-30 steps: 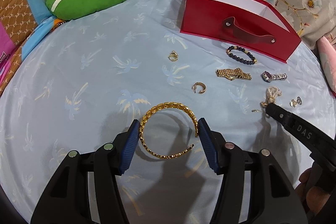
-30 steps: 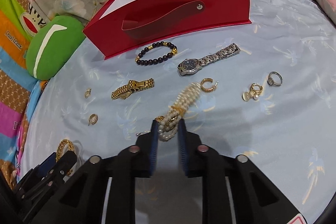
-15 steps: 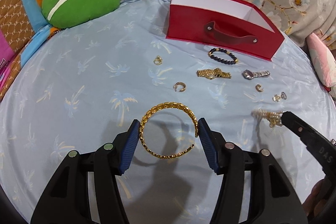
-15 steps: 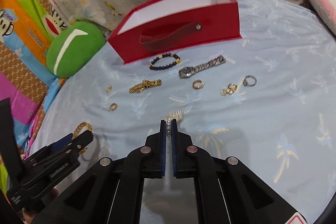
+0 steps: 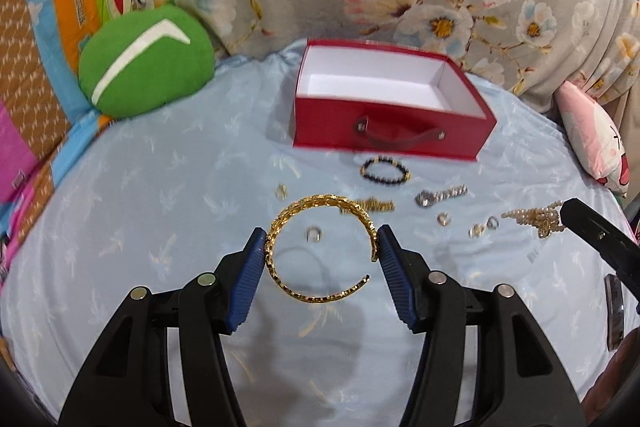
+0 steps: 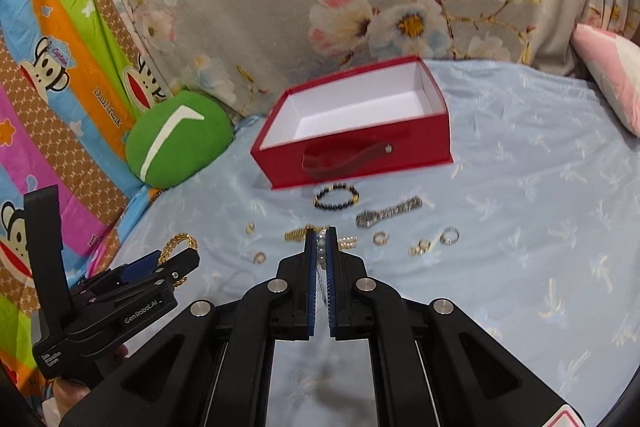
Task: Organize jewelry
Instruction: 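Carry both items into the red box and open the left tool, dropping the bangle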
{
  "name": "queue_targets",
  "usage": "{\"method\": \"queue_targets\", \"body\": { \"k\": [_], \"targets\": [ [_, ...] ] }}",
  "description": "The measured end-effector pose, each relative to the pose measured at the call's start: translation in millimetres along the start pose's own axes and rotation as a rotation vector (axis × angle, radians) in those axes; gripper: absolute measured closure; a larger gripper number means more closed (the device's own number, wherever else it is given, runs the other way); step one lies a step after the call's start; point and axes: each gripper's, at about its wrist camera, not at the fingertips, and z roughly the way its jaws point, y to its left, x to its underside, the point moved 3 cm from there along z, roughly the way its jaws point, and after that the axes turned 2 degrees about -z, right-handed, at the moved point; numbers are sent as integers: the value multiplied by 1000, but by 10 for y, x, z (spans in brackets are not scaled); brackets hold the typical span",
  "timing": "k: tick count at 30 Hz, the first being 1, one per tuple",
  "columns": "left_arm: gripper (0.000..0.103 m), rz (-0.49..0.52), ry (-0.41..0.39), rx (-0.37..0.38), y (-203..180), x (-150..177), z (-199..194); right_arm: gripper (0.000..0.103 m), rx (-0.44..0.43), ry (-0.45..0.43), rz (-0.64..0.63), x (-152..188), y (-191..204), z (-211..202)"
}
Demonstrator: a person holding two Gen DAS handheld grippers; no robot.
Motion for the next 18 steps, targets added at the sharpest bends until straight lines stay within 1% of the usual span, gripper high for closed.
{"method": "queue_targets", "body": {
  "k": [5, 8, 13, 18],
  "targets": [
    [48, 24, -61, 2, -63, -466, -24, 99, 3, -49, -13, -432, -111, 130],
    [48, 37, -96, -12, -99, -771, 64, 99, -2, -77, -4, -755, -231, 325],
    [48, 30, -117, -22, -123, -1297, 385, 99, 1, -97, -10, -1238, -351, 710],
    [48, 56, -162, -48, -250, -1732, 744, 99, 43, -122, -59, -1648, -432, 1092]
  ]
}}
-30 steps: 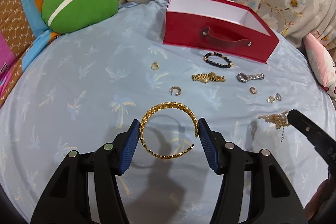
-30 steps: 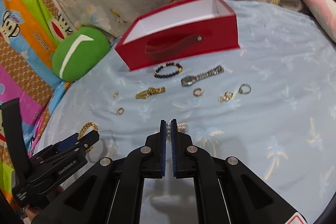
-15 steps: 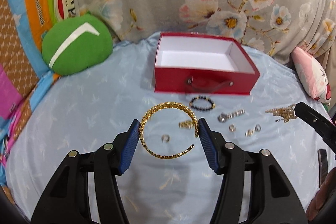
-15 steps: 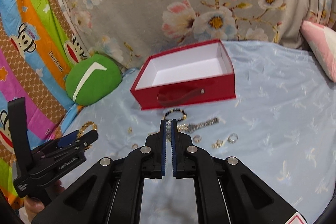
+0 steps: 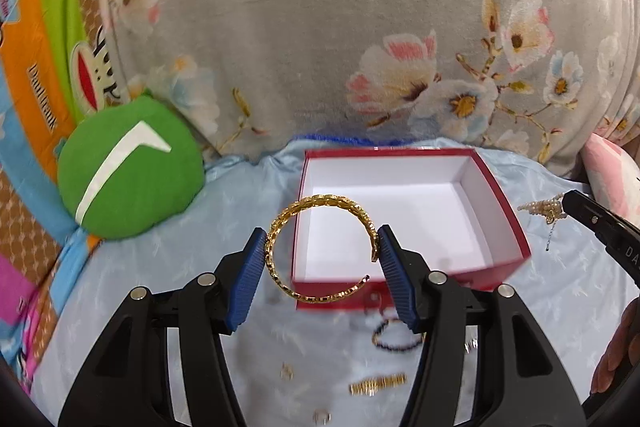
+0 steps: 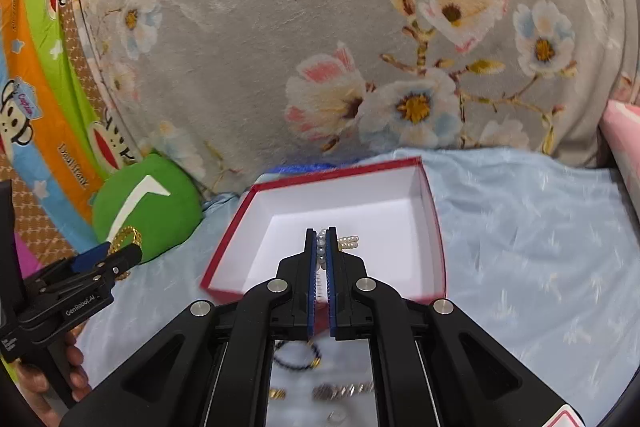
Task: Organize jewelry
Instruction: 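Carry both items into the red box and open the left tool, dropping the bangle, then open the right tool to drop the pearl bracelet into the red box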
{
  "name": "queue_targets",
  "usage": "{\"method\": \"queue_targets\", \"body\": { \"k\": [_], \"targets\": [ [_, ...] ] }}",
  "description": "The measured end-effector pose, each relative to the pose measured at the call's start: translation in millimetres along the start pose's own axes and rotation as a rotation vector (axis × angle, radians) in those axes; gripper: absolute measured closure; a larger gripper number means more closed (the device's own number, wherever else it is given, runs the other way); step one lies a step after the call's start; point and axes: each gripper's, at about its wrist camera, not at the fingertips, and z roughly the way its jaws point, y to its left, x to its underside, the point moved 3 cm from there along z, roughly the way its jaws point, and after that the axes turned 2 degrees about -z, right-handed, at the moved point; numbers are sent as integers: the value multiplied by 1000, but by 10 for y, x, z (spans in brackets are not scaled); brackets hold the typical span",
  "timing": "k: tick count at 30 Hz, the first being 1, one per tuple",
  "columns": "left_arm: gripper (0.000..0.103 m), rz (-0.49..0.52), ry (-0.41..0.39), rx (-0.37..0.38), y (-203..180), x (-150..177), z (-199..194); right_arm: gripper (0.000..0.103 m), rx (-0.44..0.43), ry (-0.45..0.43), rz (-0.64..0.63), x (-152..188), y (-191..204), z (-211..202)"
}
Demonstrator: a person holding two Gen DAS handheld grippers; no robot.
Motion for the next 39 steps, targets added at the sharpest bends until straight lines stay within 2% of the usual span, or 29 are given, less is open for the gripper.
{"method": "queue_targets", "body": {
  "k": [5, 11, 19, 21, 25, 26, 30, 36, 39],
  "targets": [
    [48, -6, 16, 25, -126, -287, 508, 99, 25, -10, -20, -246, -95, 429],
    [48, -8, 59, 19, -225, -453, 1162, 99, 28, 38, -9, -409, -293, 1043],
    [47, -12, 142, -1, -323, -478, 1913, 99, 54, 133, 8, -354, -436, 1699],
    [43, -12, 147, -3, -338, -450, 2014, 99, 62, 151, 6, -290, -454, 1802],
    [20, -7, 137, -21, -345, -415, 2115, 98, 66, 168, 3, -191, -467, 1921],
    [14, -8, 137, -25, -335, -408, 2129, 95, 72, 167, -4, -177, -464, 1929],
    [14, -14, 133, -30, -290, -370, 2112, 85, 84, 151, -5, -153, -470, 1885],
    [14, -22, 111, -50, -224, -315, 1902, 84, 76, 117, -7, -179, -416, 1601],
    [14, -8, 100, -60, -182, -258, 1662, 82, 55, 79, -9, -170, -321, 1248]
  ]
}}
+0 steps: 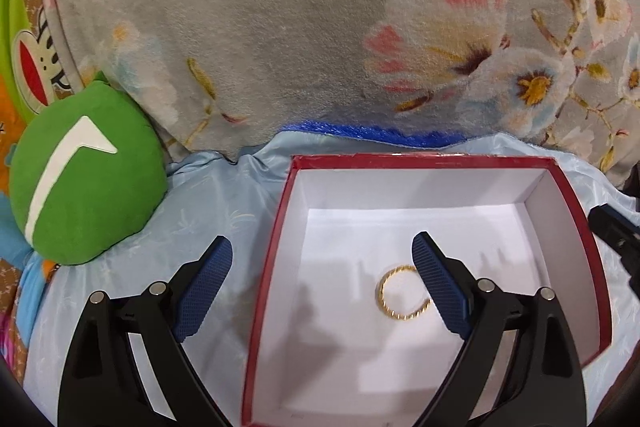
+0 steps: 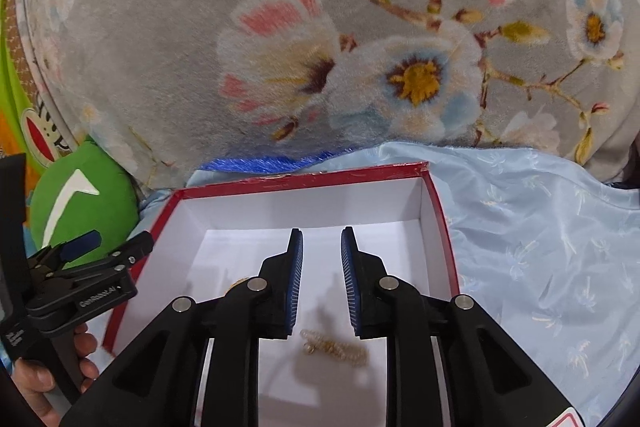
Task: Organize jewelry
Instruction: 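Open the right tool to drop the pearl bracelet into the red box, then withdraw both tools from the box back over the remaining jewelry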
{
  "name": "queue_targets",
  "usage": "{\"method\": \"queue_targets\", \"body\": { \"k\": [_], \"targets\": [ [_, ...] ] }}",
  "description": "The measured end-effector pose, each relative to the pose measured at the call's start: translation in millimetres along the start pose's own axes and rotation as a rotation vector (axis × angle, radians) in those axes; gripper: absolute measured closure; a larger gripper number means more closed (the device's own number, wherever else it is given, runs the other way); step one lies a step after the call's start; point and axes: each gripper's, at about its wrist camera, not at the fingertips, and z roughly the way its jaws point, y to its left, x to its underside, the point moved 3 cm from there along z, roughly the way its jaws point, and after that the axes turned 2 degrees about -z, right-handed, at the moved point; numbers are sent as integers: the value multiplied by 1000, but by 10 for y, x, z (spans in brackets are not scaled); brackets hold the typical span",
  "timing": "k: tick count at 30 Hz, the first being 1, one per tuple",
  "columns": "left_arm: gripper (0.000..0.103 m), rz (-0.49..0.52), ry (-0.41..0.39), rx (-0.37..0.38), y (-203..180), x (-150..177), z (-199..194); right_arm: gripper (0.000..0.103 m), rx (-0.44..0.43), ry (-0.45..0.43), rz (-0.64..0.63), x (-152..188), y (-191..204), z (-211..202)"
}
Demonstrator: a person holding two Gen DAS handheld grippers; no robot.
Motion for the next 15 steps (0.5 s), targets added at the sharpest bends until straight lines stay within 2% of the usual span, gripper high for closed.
{"method": "queue_targets", "body": {
  "k": [4, 9, 15],
  "targets": [
    [14, -1, -17, -2, 151, 210, -441, 66, -25, -58, -1, 222, 91, -615],
    [14, -32, 26, 31, 432, 762, -918, 64, -47, -48, 17, 852, 139, -1270],
    [14, -44, 117, 19, 617, 1558, -1232, 64, -67, 65, 34, 1692, 211, -1619]
  ]
}}
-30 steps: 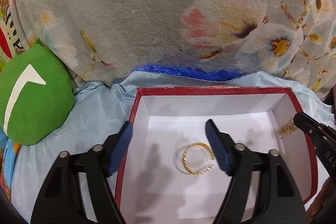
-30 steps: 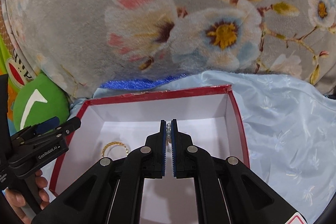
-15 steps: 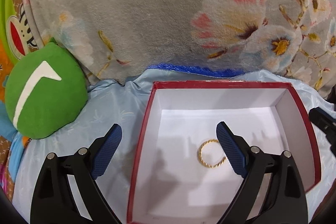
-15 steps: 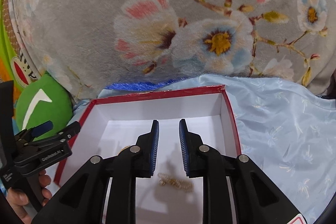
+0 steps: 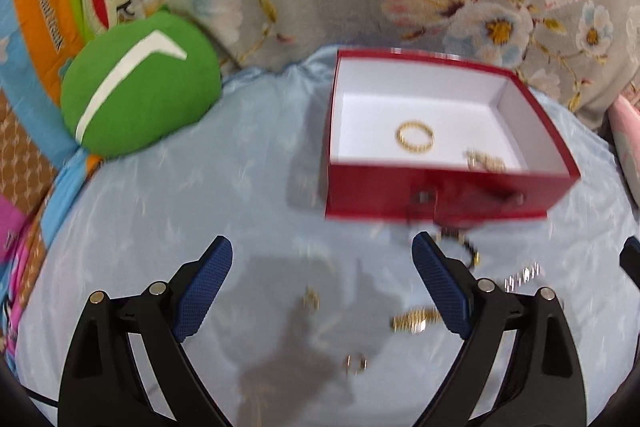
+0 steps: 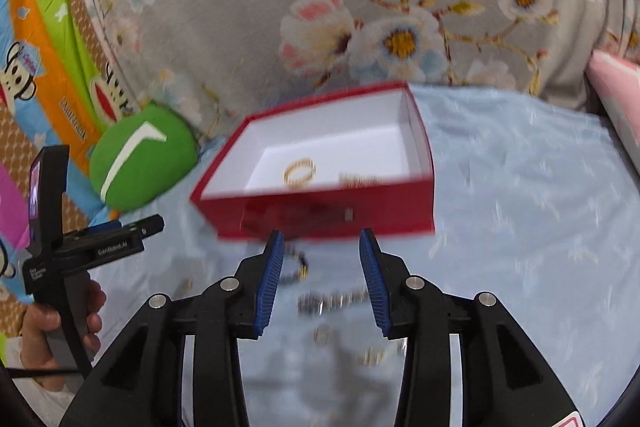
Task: Organize jewelry
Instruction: 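Withdraw both tools from the box back over the remaining jewelry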
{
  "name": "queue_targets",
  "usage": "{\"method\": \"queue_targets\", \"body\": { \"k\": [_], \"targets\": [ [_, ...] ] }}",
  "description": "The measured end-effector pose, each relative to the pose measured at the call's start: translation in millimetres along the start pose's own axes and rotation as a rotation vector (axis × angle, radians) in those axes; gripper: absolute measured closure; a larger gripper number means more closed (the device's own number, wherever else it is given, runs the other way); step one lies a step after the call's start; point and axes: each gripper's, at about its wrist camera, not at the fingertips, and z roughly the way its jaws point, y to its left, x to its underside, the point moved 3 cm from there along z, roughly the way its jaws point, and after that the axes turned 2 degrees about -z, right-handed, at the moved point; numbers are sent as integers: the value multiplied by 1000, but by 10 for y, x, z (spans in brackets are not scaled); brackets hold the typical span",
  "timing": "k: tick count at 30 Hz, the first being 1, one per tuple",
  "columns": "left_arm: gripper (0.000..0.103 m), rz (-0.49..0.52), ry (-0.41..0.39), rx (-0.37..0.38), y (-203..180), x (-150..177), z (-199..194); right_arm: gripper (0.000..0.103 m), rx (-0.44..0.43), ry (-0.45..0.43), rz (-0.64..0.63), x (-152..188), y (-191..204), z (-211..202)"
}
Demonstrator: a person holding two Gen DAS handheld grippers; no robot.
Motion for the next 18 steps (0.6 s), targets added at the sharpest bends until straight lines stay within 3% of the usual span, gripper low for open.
{"method": "queue_targets", "body": {
  "k": [9, 18],
  "targets": [
    [14, 43, 114, 30, -107, 813, -103, 64, 57, 155, 10, 835, -124, -107],
    [14, 46, 201, 60, -244, 1235, -65, 64, 105, 206, 44, 992, -316, -55]
  ]
}}
